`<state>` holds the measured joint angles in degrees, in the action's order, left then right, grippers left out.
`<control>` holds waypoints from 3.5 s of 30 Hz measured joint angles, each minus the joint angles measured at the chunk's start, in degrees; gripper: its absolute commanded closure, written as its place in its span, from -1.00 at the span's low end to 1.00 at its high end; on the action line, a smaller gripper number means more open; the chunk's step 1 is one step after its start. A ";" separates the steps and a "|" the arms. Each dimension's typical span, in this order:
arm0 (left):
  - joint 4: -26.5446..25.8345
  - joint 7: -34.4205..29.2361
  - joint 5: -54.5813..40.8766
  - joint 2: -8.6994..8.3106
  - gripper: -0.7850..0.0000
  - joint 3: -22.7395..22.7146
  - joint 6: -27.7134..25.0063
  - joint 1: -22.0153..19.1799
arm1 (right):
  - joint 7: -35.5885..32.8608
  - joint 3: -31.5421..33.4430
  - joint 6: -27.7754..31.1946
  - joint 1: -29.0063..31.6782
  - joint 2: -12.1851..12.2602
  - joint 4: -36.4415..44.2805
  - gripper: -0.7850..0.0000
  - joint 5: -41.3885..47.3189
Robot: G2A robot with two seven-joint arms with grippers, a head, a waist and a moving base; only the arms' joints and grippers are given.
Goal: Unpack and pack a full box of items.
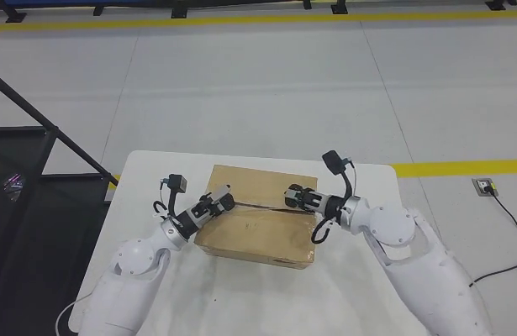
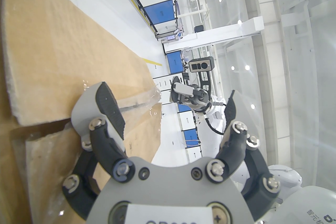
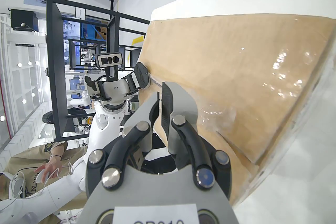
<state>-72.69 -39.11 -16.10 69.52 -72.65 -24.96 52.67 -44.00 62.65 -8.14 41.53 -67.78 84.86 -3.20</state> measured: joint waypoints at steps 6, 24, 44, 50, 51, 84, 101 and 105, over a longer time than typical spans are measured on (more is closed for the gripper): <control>-0.08 0.14 -0.33 0.05 -1.00 0.12 -0.24 0.07 | -3.21 -5.10 -1.83 -5.57 -1.37 -6.46 1.00 -0.42; -0.41 1.02 -0.40 -0.49 -1.00 -2.68 -1.57 0.94 | -7.66 -4.94 -9.63 -5.86 -0.64 -4.83 1.00 -7.56; -1.68 5.36 1.01 -1.89 -1.00 -9.24 -0.40 6.98 | -3.14 -8.11 -8.64 -5.78 -2.14 -4.74 1.00 -6.03; -1.69 4.93 1.28 -1.52 -1.00 -6.84 -0.57 6.70 | -2.35 -11.17 -8.43 -7.85 -3.48 -7.37 1.00 -5.07; -1.70 4.87 1.30 -1.50 -1.00 -6.64 -0.64 6.70 | -2.27 -11.59 -8.37 -8.20 -3.69 -7.76 1.00 -4.86; -2.26 6.55 -2.29 -0.84 -1.00 -4.77 -4.35 7.53 | -2.54 -25.84 1.64 -20.63 -14.61 -27.26 1.00 5.20; -1.79 6.25 -2.99 -1.14 -1.00 -6.70 -4.10 7.65 | -6.10 -15.18 -2.16 -12.92 -9.39 -17.84 1.00 -3.64; -1.47 6.32 -3.12 -1.25 -1.00 -7.40 -4.18 7.83 | -7.56 -11.30 -4.04 -9.38 -7.51 -13.57 1.00 -6.58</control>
<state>-74.17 -32.79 -19.22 68.27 -80.05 -29.14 60.49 -51.56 51.35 -12.18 32.15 -75.29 71.29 -9.78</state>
